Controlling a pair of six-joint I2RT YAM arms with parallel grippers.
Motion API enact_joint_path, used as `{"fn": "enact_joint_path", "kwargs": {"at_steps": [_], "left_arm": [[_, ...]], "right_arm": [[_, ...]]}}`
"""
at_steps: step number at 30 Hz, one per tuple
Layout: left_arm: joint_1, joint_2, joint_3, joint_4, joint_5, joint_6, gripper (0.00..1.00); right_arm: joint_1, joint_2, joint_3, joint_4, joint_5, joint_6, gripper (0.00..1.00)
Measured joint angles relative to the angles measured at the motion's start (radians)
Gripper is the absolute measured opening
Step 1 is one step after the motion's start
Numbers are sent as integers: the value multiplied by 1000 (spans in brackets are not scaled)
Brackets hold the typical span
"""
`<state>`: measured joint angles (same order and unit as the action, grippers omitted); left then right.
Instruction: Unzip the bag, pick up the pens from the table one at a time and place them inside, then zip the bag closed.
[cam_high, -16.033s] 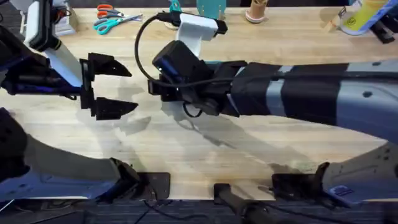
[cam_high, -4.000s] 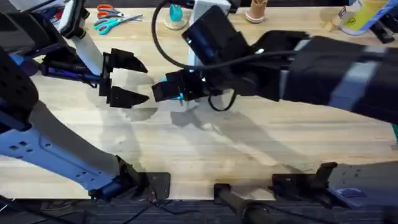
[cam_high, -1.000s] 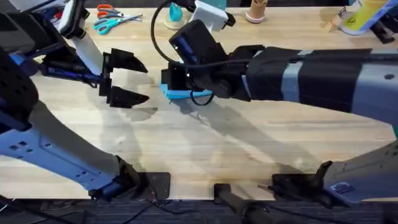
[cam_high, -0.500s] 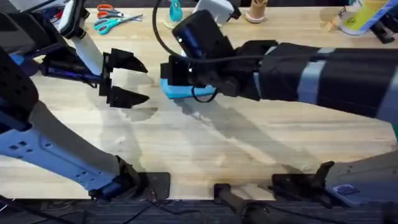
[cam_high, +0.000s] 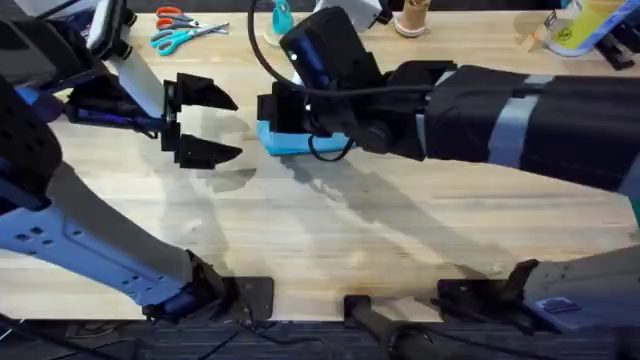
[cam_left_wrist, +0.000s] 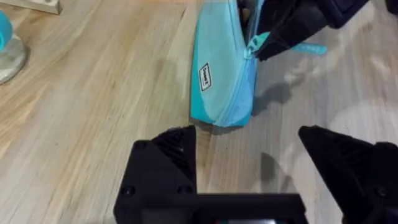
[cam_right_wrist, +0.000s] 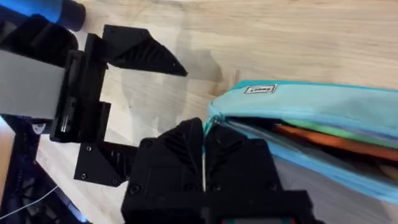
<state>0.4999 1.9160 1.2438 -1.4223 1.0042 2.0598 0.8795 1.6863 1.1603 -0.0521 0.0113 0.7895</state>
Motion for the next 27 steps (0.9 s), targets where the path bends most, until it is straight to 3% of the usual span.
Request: {"fn": "enact_joint_path", "kwargs": {"at_steps": [5, 27], "left_arm": [[-20, 0, 0, 17, 12, 0, 997], [-233, 0, 0, 115, 24, -4, 996]], "right_arm": [[0, 0, 0, 0, 0, 0, 30], [0, 0, 0, 0, 0, 0, 30]]}}
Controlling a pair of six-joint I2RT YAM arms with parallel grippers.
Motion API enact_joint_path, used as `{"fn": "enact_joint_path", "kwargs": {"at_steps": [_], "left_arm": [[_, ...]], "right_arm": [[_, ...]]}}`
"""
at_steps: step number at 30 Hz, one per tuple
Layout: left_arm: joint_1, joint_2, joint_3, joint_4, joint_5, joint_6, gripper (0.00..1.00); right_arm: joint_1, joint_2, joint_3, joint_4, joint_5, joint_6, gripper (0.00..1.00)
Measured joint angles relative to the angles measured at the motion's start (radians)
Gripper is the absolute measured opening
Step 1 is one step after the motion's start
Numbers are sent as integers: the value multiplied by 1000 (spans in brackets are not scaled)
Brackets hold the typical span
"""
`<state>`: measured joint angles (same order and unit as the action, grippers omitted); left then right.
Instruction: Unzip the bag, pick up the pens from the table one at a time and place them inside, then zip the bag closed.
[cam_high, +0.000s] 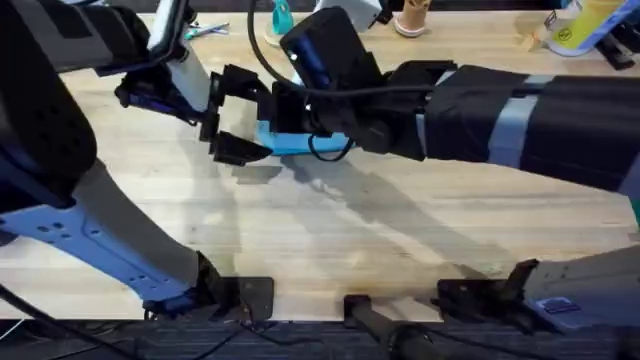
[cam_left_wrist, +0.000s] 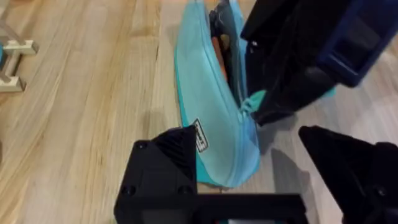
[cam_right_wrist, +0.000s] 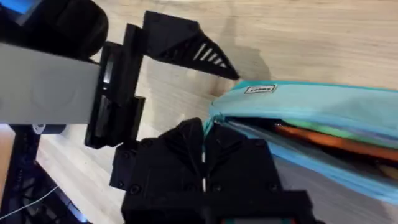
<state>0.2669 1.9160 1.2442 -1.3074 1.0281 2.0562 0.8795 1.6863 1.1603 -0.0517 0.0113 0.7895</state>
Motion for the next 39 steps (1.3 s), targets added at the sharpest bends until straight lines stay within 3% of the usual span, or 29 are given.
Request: {"fn": "enact_joint_path", "kwargs": {"at_steps": [4, 6, 15, 19, 20, 39], "left_arm": [[-27, 0, 0, 35, 0, -29, 996], [-36, 0, 0, 46, 0, -39, 932], [-50, 0, 0, 63, 1, -59, 391], [-50, 0, 0, 67, 0, -62, 83], [-50, 0, 0, 67, 0, -63, 58], [-52, 0, 0, 67, -3, -66, 42]], "right_arm": [[0, 0, 0, 0, 0, 0, 30], [0, 0, 0, 0, 0, 0, 30], [0, 0, 0, 0, 0, 0, 30], [0, 0, 0, 0, -1, 0, 30], [0, 0, 0, 0, -1, 0, 30], [-41, -6, 0, -62, -25, 0, 30]]}}
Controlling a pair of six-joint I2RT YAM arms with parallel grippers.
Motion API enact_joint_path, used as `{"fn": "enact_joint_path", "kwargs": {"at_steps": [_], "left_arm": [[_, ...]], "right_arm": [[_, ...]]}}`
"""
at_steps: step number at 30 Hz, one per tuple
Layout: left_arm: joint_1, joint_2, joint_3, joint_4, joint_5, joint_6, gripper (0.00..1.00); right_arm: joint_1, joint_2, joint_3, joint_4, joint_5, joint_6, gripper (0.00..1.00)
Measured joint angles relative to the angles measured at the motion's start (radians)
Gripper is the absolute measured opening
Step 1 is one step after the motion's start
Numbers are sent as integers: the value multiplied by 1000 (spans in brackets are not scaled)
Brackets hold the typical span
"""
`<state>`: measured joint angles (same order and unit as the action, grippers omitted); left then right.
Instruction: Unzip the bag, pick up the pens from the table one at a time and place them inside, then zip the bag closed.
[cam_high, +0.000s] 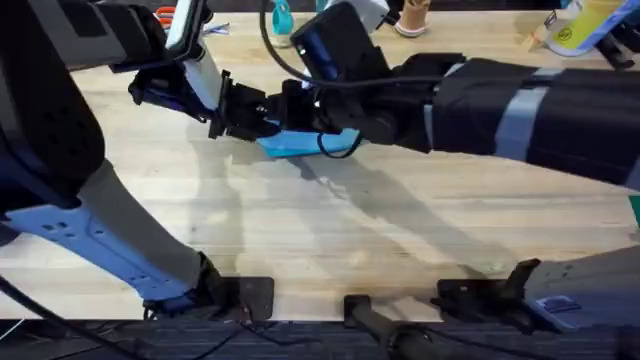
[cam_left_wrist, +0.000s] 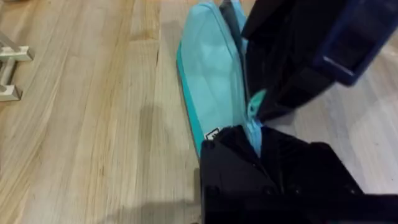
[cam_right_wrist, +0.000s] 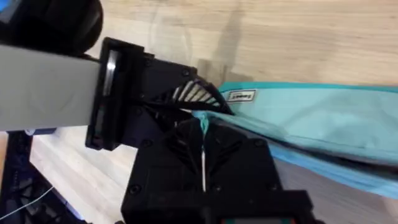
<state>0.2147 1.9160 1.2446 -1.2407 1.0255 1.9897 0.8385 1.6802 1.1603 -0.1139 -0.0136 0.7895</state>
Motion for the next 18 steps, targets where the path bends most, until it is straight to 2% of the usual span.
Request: {"fn": "enact_joint_path", "kwargs": {"at_steps": [18], "left_arm": [[-1, 0, 0, 8, 10, 0, 42]], "right_arm": [[-144, -56, 0, -142, -46, -39, 30]]}}
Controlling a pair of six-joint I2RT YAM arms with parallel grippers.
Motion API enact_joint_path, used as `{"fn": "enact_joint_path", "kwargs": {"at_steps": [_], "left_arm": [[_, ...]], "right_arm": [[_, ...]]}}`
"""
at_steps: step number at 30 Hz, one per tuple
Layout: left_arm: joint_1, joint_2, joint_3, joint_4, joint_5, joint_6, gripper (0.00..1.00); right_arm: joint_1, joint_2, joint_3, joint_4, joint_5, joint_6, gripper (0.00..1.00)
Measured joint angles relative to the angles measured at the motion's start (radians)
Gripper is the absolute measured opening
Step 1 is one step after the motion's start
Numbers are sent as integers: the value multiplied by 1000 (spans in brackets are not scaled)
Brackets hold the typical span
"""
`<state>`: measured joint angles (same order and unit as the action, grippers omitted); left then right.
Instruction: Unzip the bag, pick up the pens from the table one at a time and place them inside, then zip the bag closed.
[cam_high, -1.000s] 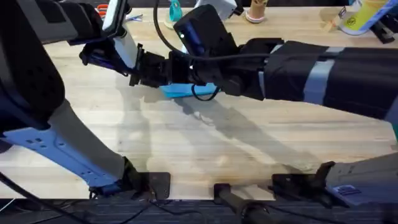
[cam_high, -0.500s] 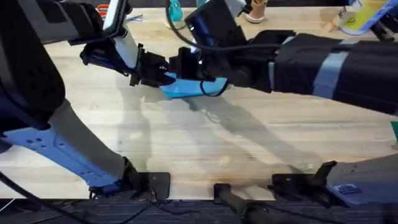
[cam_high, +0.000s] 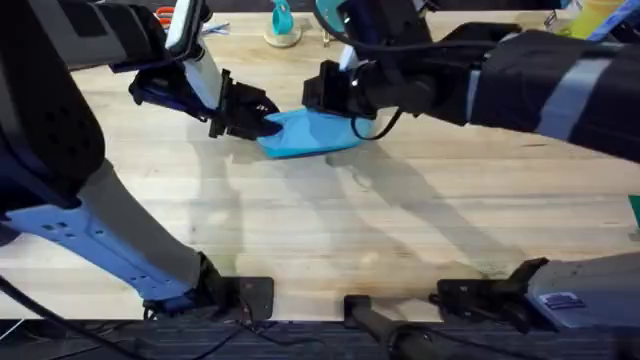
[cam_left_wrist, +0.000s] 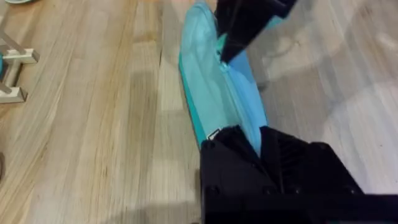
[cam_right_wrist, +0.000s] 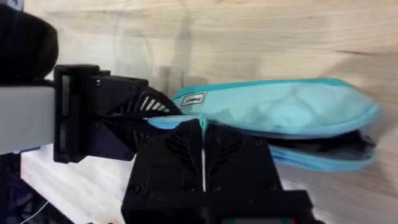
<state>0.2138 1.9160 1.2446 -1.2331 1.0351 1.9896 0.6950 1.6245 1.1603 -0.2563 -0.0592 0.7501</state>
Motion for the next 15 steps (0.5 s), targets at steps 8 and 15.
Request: {"fn": "enact_joint_path", "kwargs": {"at_steps": [8, 15], "left_arm": [[0, 0, 0, 0, -1, 0, 42], [0, 0, 0, -1, -3, 0, 42]], "right_arm": [[-79, -19, 0, -53, -5, -51, 30], [-149, -21, 0, -104, -6, -64, 30]]}}
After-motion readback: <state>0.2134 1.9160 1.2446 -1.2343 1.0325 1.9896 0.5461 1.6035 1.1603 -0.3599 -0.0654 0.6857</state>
